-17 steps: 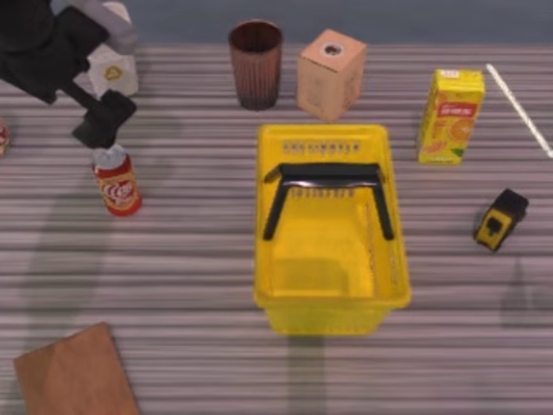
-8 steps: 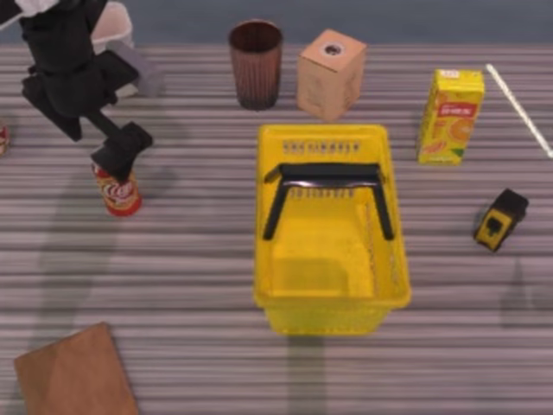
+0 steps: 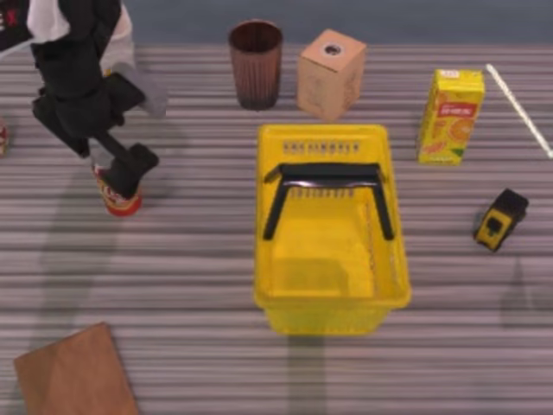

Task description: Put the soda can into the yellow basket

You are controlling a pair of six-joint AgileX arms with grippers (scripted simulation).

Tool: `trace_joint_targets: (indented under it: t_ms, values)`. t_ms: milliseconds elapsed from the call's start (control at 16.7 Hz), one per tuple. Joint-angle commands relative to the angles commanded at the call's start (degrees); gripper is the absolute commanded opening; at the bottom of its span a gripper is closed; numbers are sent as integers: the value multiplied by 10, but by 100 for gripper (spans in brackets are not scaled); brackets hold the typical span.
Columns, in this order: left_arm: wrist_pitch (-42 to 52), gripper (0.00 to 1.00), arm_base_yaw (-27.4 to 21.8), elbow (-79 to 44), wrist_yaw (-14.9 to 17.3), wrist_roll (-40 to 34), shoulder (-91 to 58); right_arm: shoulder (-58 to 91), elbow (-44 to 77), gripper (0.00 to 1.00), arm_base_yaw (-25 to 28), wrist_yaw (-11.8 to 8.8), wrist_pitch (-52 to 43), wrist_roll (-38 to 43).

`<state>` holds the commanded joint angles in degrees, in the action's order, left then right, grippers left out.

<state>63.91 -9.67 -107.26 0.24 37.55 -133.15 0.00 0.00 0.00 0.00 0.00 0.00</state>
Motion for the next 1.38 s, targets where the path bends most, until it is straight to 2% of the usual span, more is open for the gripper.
trace_joint_targets:
  t_ms: [360, 1140, 1380]
  values:
    - [-26, 100, 0, 20, 0, 0, -7, 0, 0, 100, 0, 0, 0, 0]
    - [-26, 2, 0, 20, 0, 0, -7, 0, 0, 100, 0, 0, 0, 0]
    - [-26, 0, 0, 20, 0, 0, -7, 0, 0, 100, 0, 0, 0, 0]
